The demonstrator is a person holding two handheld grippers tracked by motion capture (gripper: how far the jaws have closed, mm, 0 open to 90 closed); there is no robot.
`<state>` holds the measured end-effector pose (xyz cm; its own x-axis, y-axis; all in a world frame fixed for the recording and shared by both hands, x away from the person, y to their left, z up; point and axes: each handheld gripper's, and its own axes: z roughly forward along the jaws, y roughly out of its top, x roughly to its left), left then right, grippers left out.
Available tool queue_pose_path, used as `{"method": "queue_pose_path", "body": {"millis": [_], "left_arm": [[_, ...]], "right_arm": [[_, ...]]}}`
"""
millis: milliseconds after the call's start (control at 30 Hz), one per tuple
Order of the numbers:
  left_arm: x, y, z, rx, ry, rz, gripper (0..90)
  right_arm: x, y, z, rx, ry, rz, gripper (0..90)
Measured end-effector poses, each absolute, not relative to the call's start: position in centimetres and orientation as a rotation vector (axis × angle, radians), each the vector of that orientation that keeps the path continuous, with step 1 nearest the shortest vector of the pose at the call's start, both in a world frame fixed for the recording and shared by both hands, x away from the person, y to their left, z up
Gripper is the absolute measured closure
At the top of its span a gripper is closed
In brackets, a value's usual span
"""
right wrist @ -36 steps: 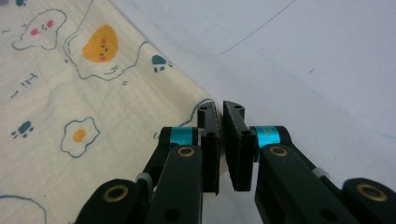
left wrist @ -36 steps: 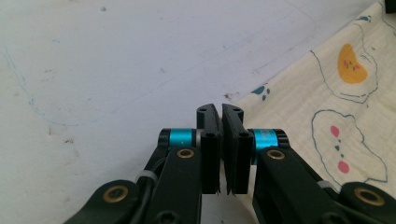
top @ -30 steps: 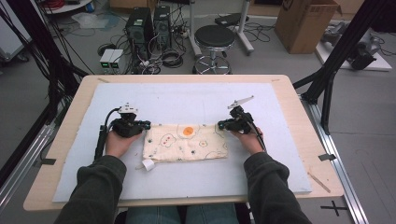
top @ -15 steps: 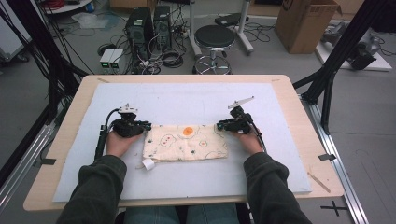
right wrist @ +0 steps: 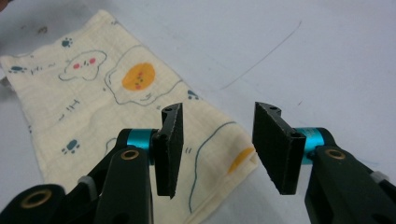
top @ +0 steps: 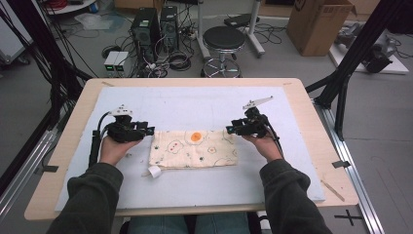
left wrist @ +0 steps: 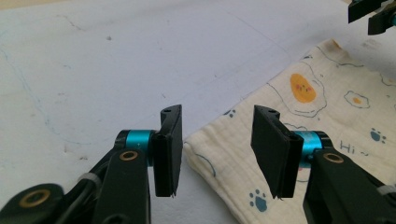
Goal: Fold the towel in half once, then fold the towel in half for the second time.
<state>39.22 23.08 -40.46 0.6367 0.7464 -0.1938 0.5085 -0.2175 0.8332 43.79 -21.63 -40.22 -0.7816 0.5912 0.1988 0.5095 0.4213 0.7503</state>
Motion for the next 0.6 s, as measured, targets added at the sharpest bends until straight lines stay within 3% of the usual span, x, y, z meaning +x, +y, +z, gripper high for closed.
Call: {"method": "queue_pose_path", "body": {"millis": [600], "left_arm": [[40.7,22.4,-41.4,1.92,1.022,0.32,50.9]], "right_arm": [[45.3,-20.6,-41.7,1.062,2.598,1.247,48.9]]}}
